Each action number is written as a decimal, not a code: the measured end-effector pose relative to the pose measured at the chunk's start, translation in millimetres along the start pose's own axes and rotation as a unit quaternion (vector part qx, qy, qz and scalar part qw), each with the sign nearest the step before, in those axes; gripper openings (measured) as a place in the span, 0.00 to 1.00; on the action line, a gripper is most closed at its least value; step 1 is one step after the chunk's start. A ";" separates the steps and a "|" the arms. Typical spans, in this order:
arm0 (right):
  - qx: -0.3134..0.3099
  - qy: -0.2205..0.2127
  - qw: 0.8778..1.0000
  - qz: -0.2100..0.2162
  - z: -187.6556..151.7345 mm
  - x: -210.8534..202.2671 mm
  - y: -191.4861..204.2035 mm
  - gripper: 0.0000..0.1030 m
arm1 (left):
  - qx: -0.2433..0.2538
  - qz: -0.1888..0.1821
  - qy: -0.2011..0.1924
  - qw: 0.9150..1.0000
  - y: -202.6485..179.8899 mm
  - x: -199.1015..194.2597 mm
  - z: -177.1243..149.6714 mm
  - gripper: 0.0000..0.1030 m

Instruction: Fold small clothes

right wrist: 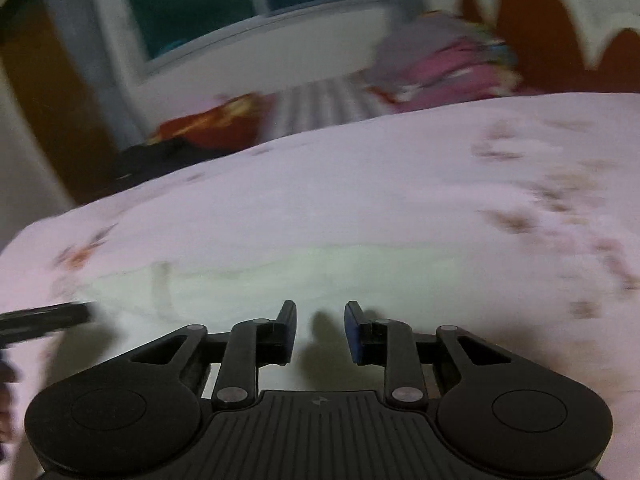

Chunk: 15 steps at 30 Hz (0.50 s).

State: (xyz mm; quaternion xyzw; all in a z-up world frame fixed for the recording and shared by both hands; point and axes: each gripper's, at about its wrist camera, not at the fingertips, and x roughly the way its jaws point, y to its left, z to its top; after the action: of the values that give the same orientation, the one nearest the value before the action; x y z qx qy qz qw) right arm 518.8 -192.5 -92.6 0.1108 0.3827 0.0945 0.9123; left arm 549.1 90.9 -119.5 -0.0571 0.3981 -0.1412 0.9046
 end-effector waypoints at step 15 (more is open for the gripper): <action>0.002 -0.004 0.997 -0.080 -23.0 -35.1 -45.7 0.26 | -0.014 0.055 -0.041 0.998 13.2 -55.8 -43.6 0.49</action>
State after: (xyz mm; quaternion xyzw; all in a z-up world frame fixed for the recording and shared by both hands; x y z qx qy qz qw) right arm 482.1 -242.3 -97.0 0.0819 0.3872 0.0203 0.9181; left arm 483.9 120.7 -112.6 -0.0534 0.3648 -0.0830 0.9258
